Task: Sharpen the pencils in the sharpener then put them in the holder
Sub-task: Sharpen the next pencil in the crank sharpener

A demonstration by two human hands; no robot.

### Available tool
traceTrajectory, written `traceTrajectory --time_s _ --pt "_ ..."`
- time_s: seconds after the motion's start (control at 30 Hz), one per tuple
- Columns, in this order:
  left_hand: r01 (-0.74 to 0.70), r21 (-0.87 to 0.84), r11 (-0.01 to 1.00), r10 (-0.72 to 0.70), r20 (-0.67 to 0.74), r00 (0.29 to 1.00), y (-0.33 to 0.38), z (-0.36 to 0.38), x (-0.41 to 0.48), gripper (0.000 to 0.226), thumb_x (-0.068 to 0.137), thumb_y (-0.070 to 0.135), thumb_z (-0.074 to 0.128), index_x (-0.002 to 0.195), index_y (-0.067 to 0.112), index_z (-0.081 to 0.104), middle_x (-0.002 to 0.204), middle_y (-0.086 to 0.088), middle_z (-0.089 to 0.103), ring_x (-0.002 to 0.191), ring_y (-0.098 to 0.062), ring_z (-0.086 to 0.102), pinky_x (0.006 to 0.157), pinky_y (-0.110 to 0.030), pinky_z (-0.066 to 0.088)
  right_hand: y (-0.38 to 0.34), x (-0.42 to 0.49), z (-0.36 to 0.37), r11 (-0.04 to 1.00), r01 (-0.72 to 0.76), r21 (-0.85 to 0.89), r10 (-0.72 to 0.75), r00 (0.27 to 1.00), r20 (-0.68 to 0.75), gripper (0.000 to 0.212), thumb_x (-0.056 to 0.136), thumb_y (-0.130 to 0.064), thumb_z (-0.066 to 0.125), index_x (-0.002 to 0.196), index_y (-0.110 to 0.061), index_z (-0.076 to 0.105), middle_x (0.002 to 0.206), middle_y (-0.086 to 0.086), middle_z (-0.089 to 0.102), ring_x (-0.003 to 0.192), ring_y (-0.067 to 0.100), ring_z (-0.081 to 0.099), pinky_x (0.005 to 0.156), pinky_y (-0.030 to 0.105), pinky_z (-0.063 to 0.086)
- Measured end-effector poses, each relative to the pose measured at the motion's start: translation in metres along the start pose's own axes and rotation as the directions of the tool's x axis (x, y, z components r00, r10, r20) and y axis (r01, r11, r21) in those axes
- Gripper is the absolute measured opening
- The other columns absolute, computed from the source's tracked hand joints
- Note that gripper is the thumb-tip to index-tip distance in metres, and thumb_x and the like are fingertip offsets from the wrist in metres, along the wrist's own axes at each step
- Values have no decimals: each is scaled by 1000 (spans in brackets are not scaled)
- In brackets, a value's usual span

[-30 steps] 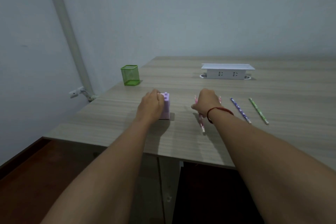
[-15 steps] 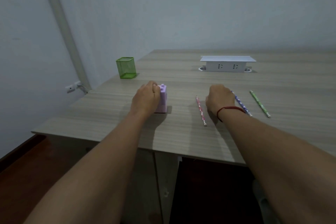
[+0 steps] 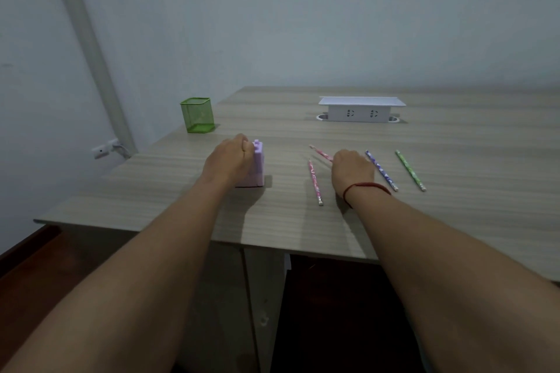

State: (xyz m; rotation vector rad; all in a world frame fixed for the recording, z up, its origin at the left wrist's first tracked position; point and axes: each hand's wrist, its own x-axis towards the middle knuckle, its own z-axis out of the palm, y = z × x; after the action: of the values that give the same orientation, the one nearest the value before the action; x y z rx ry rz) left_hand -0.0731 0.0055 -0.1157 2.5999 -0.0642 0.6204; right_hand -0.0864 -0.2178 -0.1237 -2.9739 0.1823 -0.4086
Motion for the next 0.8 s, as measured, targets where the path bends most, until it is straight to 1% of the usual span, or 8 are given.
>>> traceTrajectory --time_s 0.1,0.17,0.23,0.3,0.37,0.57,0.8 --pt "-23 -7 1000 23 19 1000 1 -1 -5 33 99 24 28 98 6 55 107 -24 60 97 -34 54 75 -38 40 -8 -3 -8 986 154 56 -155 988 11 29 97 4 37 122 0 52 123 20 58 112 36 59 87 39 46" --pt "-27 -4 1000 27 29 999 3 -4 -7 33 99 24 28 97 6 55 107 -25 60 97 -34 55 74 -37 40 -11 -4 -12 971 235 50 -236 972 19 30 98 3 37 124 -3 52 125 18 57 114 34 57 90 40 46" --pt "-23 11 1000 23 37 999 4 -7 -10 32 99 24 29 97 6 55 108 -26 60 98 -35 55 75 -38 40 -13 -5 -16 961 274 31 -275 961 25 34 99 -1 38 126 -10 55 129 12 55 119 31 54 95 41 44" --pt "-24 17 1000 23 39 999 4 -9 -12 32 99 25 29 98 6 55 109 -27 60 100 -36 56 77 -39 41 -14 -8 -17 958 286 37 -287 957 40 34 100 -2 38 125 -15 57 129 9 55 120 28 53 97 41 41" --pt "-26 12 1000 26 39 999 5 -11 -16 33 99 25 29 97 6 55 109 -27 60 100 -36 56 77 -40 42 -14 -12 -18 957 286 55 -289 956 44 34 100 -3 37 123 -17 57 127 7 57 119 27 53 95 40 40" --pt "-19 -20 1000 20 33 999 8 -13 -22 33 99 23 28 95 4 55 109 -27 60 100 -36 55 78 -40 42 -11 -18 -22 958 263 115 -269 962 38 31 100 -2 39 121 -15 57 124 8 59 114 27 54 90 37 41" --pt "18 -50 999 -16 44 999 9 -14 -25 34 99 24 26 95 5 54 108 -25 59 98 -34 54 77 -38 41 -9 -26 -28 961 251 115 -259 964 59 29 101 -5 40 121 -16 58 124 9 59 115 27 53 91 38 42"
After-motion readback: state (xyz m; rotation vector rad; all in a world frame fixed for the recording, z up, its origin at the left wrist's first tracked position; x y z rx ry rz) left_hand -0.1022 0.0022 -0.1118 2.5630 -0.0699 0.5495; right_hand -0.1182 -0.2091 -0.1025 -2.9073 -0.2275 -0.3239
